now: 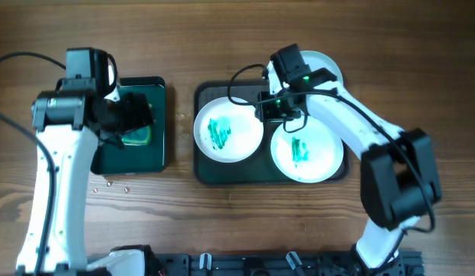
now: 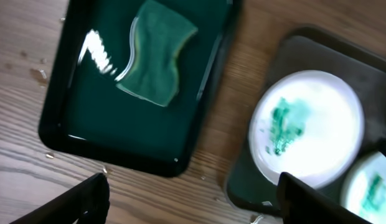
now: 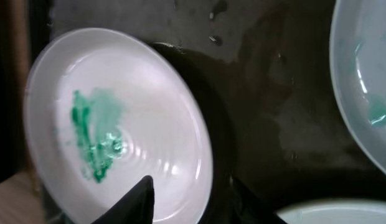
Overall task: Clean dirty plates on tray and stack at the side
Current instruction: 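Reach left gripper to the sponge and right gripper to the top-left plate, then grasp the green sponge with the left gripper and the plate rim with the right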
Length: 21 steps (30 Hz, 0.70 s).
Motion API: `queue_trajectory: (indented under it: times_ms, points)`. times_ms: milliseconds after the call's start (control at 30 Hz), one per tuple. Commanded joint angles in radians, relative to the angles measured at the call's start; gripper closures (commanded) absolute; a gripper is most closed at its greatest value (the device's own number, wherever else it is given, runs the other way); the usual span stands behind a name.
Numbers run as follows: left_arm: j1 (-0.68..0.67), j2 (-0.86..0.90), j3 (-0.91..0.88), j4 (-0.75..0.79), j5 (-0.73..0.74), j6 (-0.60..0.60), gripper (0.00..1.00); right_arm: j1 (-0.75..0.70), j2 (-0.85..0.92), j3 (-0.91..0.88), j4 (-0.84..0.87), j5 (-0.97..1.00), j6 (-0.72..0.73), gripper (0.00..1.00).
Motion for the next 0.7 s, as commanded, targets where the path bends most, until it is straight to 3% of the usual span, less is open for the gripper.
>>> queue_trajectory:
  times_ms: [0,167,333,533,667]
  points:
    - [0.038,0.064,0.017,0.020,-0.050,-0.021,0.18,0.007,0.088,0.014,0.040,0.043,0.041,0.65]
    - [0.064,0.122,0.016,0.042,-0.053,-0.016,0.18,0.010,0.150,0.014,0.088,-0.002,0.037,0.76]
    - [0.064,0.154,0.015,0.068,-0.076,-0.010,0.22,0.018,0.169,0.014,0.097,0.003,0.041,0.96]
    - [0.064,0.225,0.015,0.076,-0.079,0.045,0.36,0.018,0.193,0.014,0.100,0.032,0.072,0.96]
    - [0.064,0.311,0.015,0.094,-0.079,0.119,0.39,0.018,0.203,0.012,0.100,0.032,0.072,0.96]
